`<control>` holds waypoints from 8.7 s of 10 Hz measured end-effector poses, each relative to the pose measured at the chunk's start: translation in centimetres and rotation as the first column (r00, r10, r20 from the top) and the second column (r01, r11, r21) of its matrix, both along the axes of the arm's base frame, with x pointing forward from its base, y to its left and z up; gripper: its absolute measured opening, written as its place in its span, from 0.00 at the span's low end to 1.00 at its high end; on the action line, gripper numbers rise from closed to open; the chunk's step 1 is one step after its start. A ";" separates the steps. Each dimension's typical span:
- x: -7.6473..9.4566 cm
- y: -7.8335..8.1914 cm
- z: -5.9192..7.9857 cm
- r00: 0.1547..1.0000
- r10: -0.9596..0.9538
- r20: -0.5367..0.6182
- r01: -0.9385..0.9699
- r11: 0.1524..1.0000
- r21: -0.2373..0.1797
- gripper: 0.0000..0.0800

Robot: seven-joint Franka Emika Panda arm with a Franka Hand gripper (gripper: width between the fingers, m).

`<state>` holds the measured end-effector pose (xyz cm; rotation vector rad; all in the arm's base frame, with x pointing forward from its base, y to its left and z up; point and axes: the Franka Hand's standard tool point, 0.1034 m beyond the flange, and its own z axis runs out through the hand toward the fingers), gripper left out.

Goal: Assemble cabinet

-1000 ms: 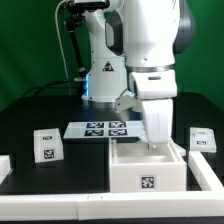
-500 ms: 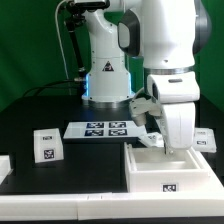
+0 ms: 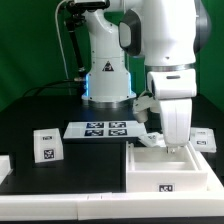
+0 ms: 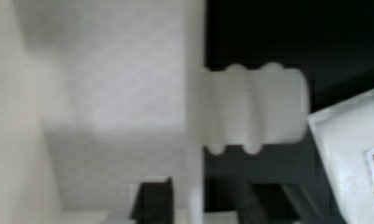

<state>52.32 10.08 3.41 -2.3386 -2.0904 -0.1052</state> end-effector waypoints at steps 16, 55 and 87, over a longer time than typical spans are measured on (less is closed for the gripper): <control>-7.8 6.8 1.8 0.969 -0.244 0.032 0.241 0.968 0.075 1.00; -6.4 0.5 2.2 0.999 -0.008 0.031 0.007 1.000 0.015 0.09; 2.6 -0.5 2.2 1.000 -0.024 0.016 0.024 1.000 0.017 0.09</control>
Offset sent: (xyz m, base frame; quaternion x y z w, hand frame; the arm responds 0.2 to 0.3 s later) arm -0.0278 -0.0145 0.0275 -0.0423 0.0092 0.1116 0.9928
